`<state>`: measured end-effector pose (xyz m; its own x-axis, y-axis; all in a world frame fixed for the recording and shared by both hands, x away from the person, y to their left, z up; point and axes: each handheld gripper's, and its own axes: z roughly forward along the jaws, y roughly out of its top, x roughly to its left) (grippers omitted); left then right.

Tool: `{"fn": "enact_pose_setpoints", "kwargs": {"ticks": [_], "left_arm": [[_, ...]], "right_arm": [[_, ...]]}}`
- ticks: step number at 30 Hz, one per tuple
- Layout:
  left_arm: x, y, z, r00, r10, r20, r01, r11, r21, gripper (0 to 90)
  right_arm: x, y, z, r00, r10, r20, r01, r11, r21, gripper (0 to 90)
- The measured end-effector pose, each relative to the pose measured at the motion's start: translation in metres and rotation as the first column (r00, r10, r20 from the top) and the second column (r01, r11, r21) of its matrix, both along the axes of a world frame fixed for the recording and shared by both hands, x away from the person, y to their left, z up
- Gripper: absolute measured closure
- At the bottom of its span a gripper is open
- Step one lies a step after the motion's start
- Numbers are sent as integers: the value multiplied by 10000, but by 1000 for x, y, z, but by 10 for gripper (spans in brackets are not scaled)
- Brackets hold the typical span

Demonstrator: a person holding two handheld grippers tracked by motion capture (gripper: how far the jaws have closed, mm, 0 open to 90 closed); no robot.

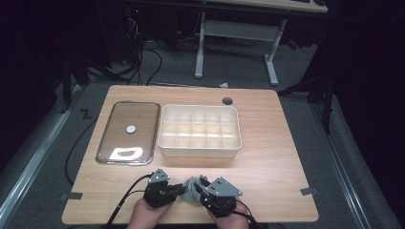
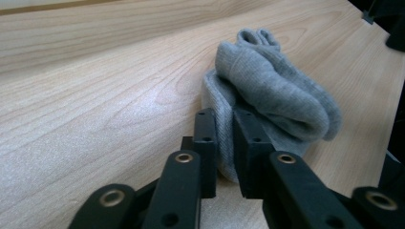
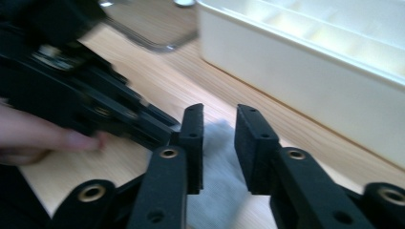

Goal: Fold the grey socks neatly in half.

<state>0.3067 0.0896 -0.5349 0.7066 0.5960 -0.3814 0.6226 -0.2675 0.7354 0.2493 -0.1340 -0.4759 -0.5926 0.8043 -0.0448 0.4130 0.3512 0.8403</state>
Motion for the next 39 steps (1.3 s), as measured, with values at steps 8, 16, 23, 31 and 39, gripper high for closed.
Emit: {"fn": "enact_pose_setpoints", "kwargs": {"ticks": [8,16,23,31,39], "left_arm": [[4,24,4,9976,591,373,-603,9977,317,861],[-5,-2,0,9958,-442,805,325,9894,1417,900],[-7,-2,0,9950,-560,823,436,9885,1451,900],[-7,-3,2,9933,-511,1033,346,9872,1556,872],[-12,6,32,9773,-308,2094,201,9984,530,899]], "right_arm": [[7,-3,-28,9966,-239,-792,226,9996,-168,800],[15,17,-44,9925,101,-1218,-166,9985,-529,824],[13,25,-45,9917,383,-1224,-435,9982,-402,831],[6,31,-52,9889,803,-1252,-854,9957,-359,900],[8,44,-55,9847,1285,-1176,-1321,9910,-236,900]]}}
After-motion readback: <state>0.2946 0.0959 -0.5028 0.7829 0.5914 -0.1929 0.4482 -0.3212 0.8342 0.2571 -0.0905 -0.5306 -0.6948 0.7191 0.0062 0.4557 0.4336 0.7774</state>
